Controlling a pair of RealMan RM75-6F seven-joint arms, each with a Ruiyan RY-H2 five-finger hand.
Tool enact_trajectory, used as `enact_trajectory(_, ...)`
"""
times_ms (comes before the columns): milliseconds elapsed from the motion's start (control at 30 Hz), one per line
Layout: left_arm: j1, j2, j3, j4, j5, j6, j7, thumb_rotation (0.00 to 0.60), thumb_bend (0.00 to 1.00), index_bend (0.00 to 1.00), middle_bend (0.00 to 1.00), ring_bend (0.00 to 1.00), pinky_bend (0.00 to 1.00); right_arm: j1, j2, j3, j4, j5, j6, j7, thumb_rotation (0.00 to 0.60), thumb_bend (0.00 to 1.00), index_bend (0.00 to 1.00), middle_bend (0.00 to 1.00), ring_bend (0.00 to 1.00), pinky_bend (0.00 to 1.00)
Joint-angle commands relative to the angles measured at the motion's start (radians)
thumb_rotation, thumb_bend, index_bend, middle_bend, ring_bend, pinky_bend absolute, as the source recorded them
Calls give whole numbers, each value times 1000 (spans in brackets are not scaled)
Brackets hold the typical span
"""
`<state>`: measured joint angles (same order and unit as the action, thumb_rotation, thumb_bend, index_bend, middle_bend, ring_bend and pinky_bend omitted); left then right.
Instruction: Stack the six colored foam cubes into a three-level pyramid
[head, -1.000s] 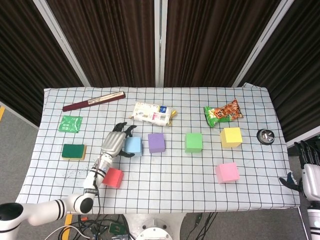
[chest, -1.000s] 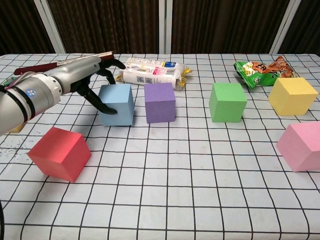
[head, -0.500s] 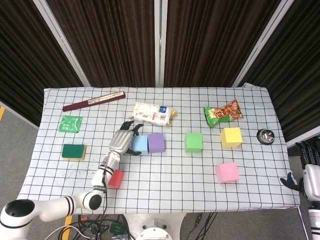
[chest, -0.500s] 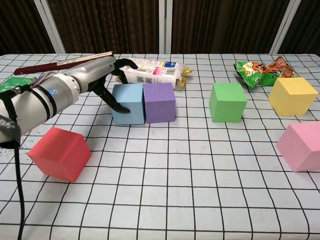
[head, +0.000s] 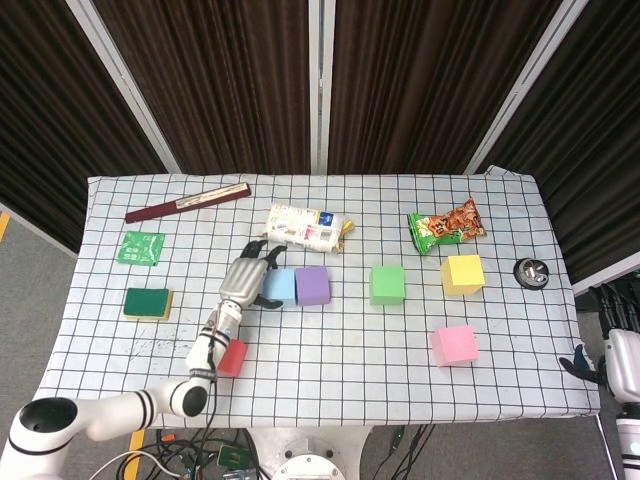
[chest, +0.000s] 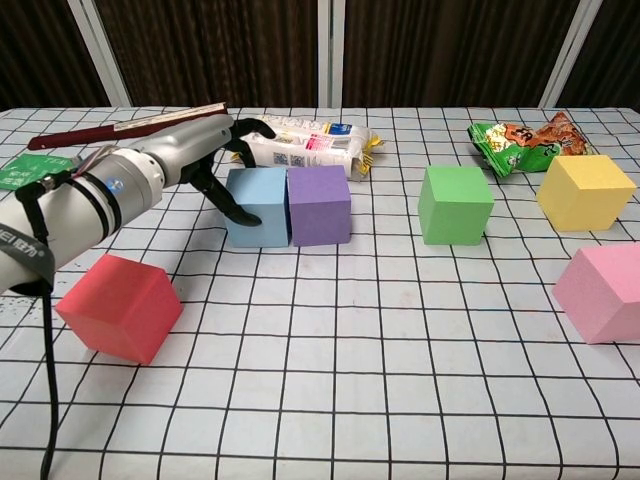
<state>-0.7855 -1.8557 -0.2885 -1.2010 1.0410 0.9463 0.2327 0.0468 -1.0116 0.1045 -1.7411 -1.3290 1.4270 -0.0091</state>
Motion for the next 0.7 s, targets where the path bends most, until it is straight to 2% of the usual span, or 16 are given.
enact_trajectory(33, -4, 1, -5, -1, -4, 0, 1, 600, 86, 134, 435, 46, 37, 0, -1, 0, 0, 0, 0, 0, 600, 0, 0, 0, 0, 0)
enact_trajectory(700, -15, -18, -7, 20, -30, -10, 1, 600, 86, 134, 435, 46, 37, 0, -4, 0, 10, 5, -6, 8, 600, 0, 0, 0, 0, 0)
